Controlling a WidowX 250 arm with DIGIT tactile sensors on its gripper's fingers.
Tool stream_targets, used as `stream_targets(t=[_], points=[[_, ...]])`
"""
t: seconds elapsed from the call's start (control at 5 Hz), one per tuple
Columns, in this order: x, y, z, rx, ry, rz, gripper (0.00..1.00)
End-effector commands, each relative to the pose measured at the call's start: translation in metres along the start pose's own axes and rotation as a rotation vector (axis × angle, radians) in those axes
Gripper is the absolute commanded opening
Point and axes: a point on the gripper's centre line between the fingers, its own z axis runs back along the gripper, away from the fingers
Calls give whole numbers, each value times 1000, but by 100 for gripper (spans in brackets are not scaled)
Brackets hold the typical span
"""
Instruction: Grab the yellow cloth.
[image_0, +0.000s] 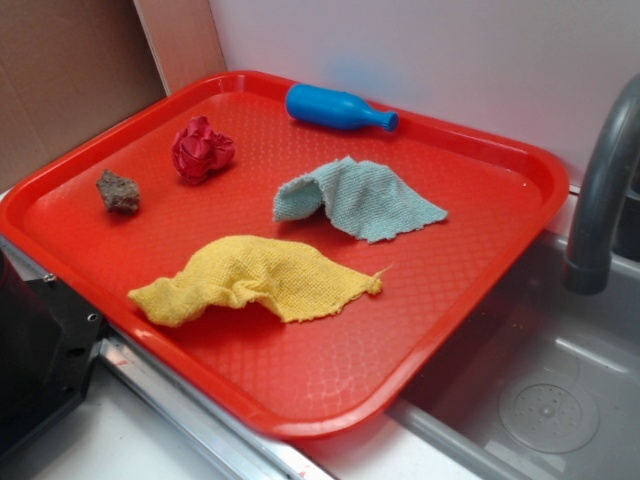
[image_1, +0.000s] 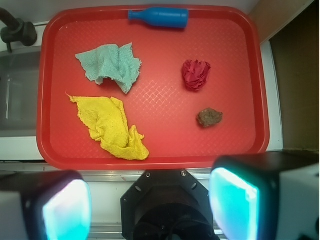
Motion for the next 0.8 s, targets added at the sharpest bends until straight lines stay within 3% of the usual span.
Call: stream_targets(t=[0.0,0.2,0.4,0.6], points=[[0,0,0,0,0,0,100],[-6,-18,-7,-15,-19,53,100],[5,-26,-28,-68,-36,148,100],[12,-31,-57,-85,-36,222,100]])
